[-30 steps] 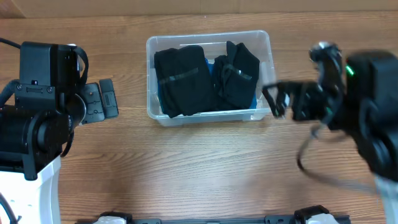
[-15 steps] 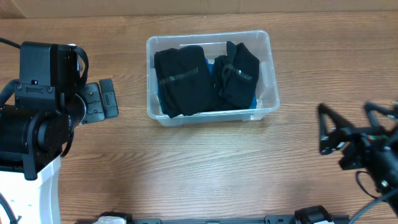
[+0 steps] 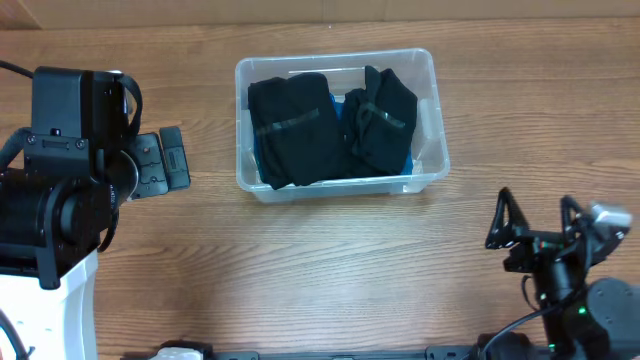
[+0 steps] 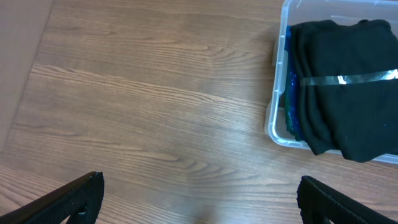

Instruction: Pack container

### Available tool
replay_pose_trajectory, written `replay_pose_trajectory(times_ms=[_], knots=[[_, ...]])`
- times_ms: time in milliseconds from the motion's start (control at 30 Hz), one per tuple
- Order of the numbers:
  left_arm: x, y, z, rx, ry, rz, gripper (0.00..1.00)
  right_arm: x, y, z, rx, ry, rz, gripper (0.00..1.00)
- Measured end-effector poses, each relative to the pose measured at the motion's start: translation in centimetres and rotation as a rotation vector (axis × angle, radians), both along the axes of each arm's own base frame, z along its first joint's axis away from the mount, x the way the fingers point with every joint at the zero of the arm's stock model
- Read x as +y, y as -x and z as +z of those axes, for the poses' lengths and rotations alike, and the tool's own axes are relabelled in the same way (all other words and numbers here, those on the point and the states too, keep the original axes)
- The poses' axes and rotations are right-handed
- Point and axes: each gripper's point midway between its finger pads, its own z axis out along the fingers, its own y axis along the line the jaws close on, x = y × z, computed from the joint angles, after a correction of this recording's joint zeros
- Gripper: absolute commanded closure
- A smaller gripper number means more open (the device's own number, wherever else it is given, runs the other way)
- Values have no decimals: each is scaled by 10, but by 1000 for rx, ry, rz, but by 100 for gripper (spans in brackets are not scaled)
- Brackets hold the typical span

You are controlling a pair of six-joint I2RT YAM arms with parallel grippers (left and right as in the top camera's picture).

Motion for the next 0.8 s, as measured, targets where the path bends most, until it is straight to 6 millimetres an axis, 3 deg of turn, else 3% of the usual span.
replay_pose_trajectory(times_ms=[133,333,600,800], knots=[[0,0,0,1,0,0,0,1,0,-36,-25,-1,4,0],[0,0,0,0,0,0,0,5,-13,-57,-176,-4,26,0],[0,0,0,0,0,0,0,18,-30,-126,-74,-17,100,0],[0,0,0,0,0,0,0,18,-30,-132,-63,-18,102,0]])
